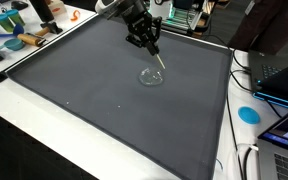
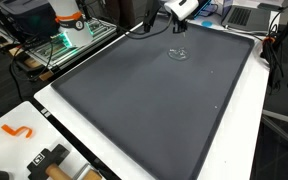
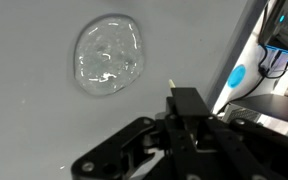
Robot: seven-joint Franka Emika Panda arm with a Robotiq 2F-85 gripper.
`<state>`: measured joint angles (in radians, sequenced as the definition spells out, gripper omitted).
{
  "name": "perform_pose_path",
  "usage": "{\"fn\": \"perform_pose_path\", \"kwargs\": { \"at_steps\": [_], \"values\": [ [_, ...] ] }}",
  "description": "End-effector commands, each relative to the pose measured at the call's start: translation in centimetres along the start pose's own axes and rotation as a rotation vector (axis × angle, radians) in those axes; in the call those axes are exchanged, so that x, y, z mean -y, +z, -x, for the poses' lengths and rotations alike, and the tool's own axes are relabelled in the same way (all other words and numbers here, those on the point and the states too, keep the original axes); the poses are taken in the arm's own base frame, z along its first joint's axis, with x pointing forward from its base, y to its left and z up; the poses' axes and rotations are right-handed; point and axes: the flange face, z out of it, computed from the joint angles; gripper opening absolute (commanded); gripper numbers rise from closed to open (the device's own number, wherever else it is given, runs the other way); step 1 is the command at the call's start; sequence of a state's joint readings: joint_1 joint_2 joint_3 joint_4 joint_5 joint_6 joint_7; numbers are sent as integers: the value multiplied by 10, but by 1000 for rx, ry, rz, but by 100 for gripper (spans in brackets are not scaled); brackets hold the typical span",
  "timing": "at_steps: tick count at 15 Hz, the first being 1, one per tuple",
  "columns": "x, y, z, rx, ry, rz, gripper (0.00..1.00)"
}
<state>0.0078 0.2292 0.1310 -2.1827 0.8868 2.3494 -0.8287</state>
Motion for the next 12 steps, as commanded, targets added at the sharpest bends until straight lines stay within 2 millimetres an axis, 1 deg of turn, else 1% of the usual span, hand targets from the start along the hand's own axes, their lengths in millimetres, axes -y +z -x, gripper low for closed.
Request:
{"fn": "perform_pose_path", "kwargs": {
  "at_steps": [1,7,12],
  "values": [
    [14,-2,1,27,9,42,3],
    [40,-7,-11,106,21,176,3],
    [66,-9,-27,165,10,324,3]
  ]
}}
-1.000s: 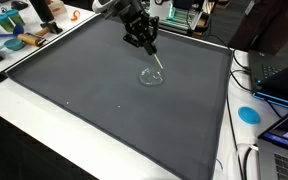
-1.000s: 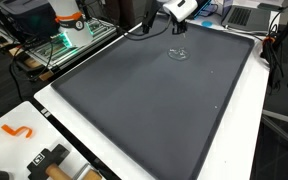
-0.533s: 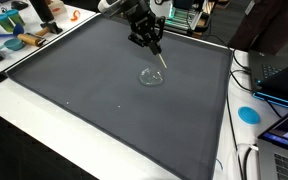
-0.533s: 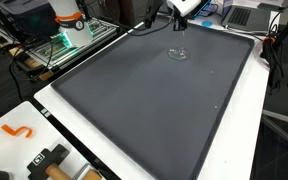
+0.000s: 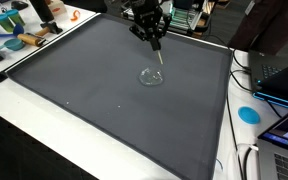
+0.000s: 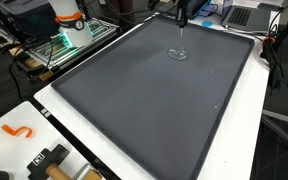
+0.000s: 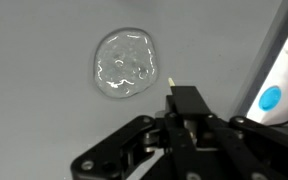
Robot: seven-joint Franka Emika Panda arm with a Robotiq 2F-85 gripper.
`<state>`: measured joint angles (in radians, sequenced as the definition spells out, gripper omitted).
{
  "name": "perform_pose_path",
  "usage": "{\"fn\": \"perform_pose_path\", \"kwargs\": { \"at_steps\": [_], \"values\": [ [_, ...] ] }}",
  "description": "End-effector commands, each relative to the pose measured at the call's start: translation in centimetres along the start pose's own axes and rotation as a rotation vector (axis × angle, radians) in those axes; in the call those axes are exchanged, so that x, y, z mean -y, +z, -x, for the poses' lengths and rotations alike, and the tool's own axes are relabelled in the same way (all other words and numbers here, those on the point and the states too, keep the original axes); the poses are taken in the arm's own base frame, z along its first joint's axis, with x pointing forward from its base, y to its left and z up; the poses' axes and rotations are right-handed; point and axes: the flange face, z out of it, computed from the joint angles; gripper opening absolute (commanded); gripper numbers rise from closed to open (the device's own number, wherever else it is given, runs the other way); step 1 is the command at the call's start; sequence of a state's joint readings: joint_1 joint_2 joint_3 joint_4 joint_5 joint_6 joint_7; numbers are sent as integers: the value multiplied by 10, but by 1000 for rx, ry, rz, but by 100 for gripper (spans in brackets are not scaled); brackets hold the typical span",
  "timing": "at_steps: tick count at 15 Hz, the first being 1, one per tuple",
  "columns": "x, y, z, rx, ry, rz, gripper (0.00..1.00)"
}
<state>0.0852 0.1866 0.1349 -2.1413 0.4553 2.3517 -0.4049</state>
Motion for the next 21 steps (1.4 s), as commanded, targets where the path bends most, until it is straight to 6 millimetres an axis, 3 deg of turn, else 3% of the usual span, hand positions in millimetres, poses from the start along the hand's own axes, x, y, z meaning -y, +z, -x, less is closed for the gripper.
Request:
{"fn": "perform_pose_path", "kwargs": {
  "at_steps": [1,12,20,21],
  "values": [
    [18,-9,-8,38,4,100,3],
    [63,-47,-34,109,22,279,3],
    [77,-60,-42,130,20,285,3],
    [75,-58,-43,113,6,261,13]
  ]
}}
